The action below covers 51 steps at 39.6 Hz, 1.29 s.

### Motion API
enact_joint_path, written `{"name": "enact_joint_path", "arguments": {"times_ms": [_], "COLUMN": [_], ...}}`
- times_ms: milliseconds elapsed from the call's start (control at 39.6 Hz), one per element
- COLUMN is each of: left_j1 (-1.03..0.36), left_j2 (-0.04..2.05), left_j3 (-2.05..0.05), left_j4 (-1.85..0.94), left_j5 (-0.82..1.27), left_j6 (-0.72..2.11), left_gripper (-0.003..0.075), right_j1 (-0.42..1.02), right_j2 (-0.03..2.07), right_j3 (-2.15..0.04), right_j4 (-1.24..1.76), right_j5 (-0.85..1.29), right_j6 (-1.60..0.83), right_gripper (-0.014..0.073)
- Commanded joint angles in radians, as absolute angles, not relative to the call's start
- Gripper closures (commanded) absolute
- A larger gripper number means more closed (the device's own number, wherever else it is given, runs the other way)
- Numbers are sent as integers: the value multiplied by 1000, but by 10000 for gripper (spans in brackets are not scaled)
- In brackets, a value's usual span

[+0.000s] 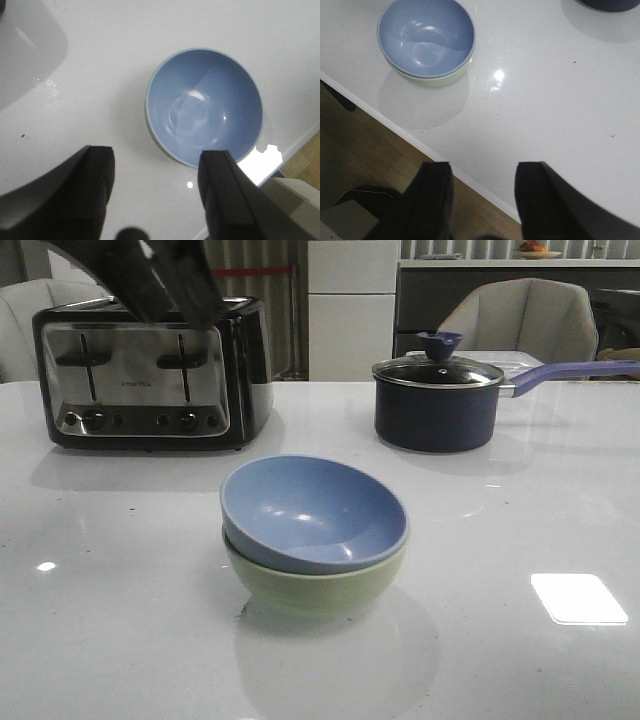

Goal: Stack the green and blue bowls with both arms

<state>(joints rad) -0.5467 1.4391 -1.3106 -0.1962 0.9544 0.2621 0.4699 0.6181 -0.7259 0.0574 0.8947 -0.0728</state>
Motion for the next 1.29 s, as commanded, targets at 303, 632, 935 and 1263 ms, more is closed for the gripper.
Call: {"name": "enact_joint_path", "arguments": {"times_ms": [303, 632, 935, 1263], "left_j1": [-551, -551, -551, -551], "left_j2": [901, 658, 656, 656], "left_j3": [-940, -765, -746, -746], "left_j4": [-59, 0, 0, 0], "left_j5": [843, 782, 770, 768], "left_j6": [143, 74, 74, 73], "left_gripper": [284, 284, 284, 294], "right_j1": [470, 470, 470, 470], "right_j2": [618, 618, 618, 618], "right_j3": [-753, -753, -751, -751], "right_j4": [51, 50, -11, -21], "right_j5": [822, 822, 835, 852], "right_j6": [-78, -78, -22, -22], "right_gripper": [177, 177, 180, 237]}}
